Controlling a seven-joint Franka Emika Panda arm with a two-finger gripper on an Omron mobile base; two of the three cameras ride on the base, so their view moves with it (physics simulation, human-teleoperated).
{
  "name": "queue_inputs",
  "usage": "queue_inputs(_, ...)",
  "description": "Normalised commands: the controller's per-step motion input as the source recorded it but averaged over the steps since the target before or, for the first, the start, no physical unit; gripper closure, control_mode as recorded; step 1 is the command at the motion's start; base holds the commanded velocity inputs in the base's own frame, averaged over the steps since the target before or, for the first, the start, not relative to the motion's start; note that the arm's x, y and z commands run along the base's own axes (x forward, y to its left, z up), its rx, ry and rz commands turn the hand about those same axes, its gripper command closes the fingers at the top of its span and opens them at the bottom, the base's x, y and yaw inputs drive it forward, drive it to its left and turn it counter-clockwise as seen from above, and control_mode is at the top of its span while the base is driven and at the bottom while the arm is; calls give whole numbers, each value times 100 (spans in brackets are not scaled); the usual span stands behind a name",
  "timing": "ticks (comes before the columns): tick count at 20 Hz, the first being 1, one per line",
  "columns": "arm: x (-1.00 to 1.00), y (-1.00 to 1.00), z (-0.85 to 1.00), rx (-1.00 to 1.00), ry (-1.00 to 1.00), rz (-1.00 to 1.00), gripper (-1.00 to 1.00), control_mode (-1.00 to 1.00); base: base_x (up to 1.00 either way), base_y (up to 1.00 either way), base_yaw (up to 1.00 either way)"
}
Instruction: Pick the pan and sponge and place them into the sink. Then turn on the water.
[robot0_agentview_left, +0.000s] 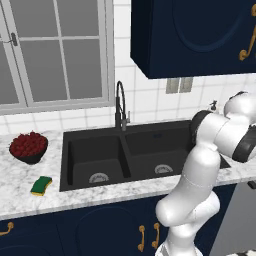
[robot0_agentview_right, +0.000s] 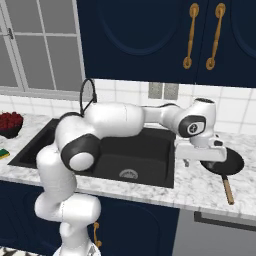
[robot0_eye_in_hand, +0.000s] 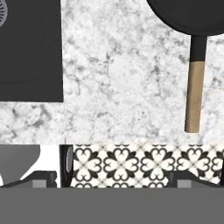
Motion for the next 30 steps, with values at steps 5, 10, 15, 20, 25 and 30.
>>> queue_inputs(5, 31, -65, -17, 1, 2, -7, -100, -100, 0, 0, 0)
queue_inputs(10, 15, -65, 0, 21, 0, -4, -100, -100, 0, 0, 0)
queue_inputs(15, 14, -35, -7, 12, 0, 0, -100, -100, 0, 0, 0)
queue_inputs(20, 12, -20, -40, 3, 0, 0, -100, -100, 0, 0, 0)
queue_inputs(25, 22, -21, -50, 0, 0, 0, -100, -100, 0, 0, 0)
queue_inputs(30, 27, 1, -38, -2, 0, 1, -100, -100, 0, 0, 0)
